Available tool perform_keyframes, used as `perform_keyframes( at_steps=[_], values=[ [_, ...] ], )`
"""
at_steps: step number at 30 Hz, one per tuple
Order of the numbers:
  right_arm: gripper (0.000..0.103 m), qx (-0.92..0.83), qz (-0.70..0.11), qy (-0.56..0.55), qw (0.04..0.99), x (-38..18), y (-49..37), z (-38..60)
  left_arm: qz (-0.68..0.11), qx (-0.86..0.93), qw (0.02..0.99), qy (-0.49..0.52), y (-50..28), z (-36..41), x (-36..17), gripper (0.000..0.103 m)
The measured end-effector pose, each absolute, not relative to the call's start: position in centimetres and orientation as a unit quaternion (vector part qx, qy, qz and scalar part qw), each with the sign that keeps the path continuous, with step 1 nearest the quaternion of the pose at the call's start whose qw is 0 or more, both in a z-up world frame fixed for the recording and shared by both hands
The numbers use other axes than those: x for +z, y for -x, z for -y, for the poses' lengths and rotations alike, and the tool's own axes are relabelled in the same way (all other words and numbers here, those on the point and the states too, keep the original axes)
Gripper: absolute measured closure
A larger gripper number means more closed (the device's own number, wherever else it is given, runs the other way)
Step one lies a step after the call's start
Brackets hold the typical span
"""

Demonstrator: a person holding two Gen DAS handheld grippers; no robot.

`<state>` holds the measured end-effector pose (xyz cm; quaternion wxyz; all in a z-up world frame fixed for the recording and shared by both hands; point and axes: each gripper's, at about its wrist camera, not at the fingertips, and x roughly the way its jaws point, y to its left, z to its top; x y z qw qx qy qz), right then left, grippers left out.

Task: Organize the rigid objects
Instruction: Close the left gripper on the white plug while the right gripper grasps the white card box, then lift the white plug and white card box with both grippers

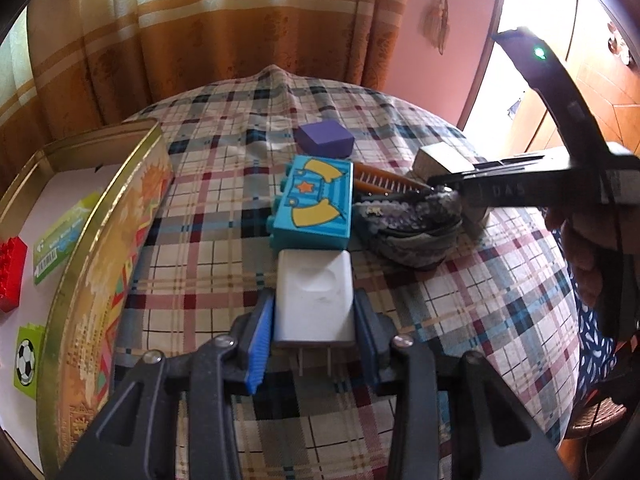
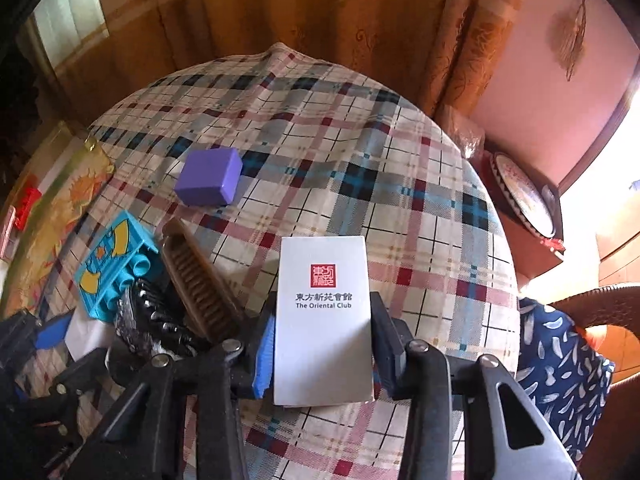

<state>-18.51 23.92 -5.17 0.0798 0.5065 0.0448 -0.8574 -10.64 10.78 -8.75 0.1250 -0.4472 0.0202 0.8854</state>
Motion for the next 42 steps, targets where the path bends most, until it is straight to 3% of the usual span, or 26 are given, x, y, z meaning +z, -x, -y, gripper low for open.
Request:
perform_keyframes(
  at_steps=[9, 42],
  values=[
    [0.060, -0.885, 0.028, -0.462, 0.050, -4.9, 14.9, -24.6, -0.010, 0.892, 0.125, 0.434, 10.1, -10.3, -8.2, 0.066],
    [0.060, -0.911, 0.072, -0.402, 0.061, -5.1, 8.1, -21.3, 0.035, 0.914, 0.099, 0.391, 7.9, -7.4, -7.2, 0.066]
  ],
)
